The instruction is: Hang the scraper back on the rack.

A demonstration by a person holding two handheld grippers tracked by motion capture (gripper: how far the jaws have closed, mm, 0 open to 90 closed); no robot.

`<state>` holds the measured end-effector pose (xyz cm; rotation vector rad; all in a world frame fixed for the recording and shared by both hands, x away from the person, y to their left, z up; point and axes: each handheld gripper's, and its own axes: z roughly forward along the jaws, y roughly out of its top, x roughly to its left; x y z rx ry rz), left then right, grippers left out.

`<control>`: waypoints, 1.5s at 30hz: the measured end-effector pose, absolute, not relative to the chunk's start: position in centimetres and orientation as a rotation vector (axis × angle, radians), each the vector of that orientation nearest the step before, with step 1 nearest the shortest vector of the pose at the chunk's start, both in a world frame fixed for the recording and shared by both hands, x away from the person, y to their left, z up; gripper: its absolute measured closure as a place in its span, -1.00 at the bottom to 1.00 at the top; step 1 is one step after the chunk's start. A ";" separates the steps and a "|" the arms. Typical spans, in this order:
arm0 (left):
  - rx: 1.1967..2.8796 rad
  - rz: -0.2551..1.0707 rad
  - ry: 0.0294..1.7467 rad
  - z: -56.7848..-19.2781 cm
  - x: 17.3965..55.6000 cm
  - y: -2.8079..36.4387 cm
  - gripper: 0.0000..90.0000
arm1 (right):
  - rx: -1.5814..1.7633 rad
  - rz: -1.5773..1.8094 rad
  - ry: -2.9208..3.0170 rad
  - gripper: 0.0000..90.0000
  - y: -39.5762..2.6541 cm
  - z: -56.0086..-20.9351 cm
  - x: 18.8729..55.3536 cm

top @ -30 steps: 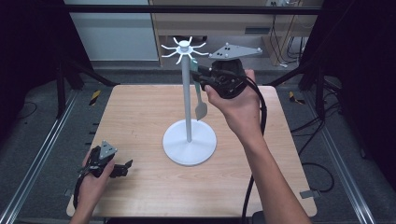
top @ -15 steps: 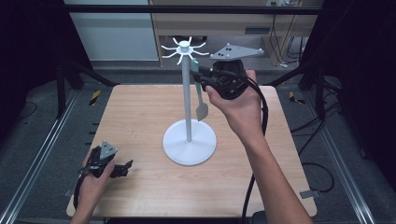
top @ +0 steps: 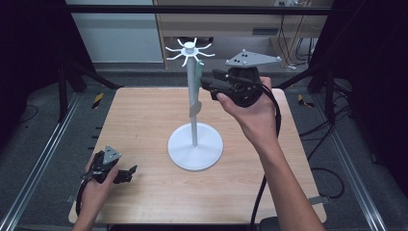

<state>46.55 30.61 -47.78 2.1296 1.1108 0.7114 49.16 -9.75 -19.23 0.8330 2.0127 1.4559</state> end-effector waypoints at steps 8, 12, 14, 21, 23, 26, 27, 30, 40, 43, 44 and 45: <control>2.124 0.718 1.114 -47.7 46.5 30.7 -0.93 | 0.862 1.455 1.998 -0.15 -10.8 -20.0 49.1; 2.126 0.716 1.111 -47.8 46.5 30.6 -0.93 | 0.895 1.453 1.968 -0.35 -11.5 -20.9 49.0; 2.127 0.715 1.112 -47.8 46.5 30.7 -0.93 | 0.909 1.442 1.933 -0.50 -12.0 -21.6 48.9; 2.095 0.724 1.134 -47.6 46.5 31.2 -0.93 | 0.926 1.450 1.875 -0.78 -13.2 -23.8 48.5; 2.090 0.722 1.142 -47.5 46.5 31.4 -0.93 | 0.928 1.440 1.855 -0.77 -13.8 -24.8 48.3; 2.080 0.724 1.153 -47.5 46.4 31.7 -0.93 | 0.957 1.473 1.833 -0.81 -14.9 -26.4 48.1; 2.078 0.725 1.155 -47.5 46.4 31.7 -0.93 | 0.971 1.483 1.829 -0.81 -15.3 -27.1 48.1; 2.077 0.723 1.162 -47.5 46.4 31.9 -0.93 | 0.964 1.480 1.836 -0.85 -16.4 -28.8 48.0; 2.067 0.725 1.163 -47.4 46.2 32.1 -0.94 | 1.011 1.446 1.872 -0.87 -17.6 -32.8 47.6; 2.067 0.724 1.164 -47.4 46.3 32.1 -0.94 | 1.033 1.420 1.902 -0.87 -17.4 -34.6 47.5; 2.066 0.723 1.166 -47.4 46.3 32.2 -0.94 | 1.041 1.415 1.912 -0.88 -17.4 -35.2 47.5; 2.061 0.721 1.168 -47.4 46.3 32.2 -0.94 | 1.048 1.416 1.911 -0.87 -17.3 -35.6 47.4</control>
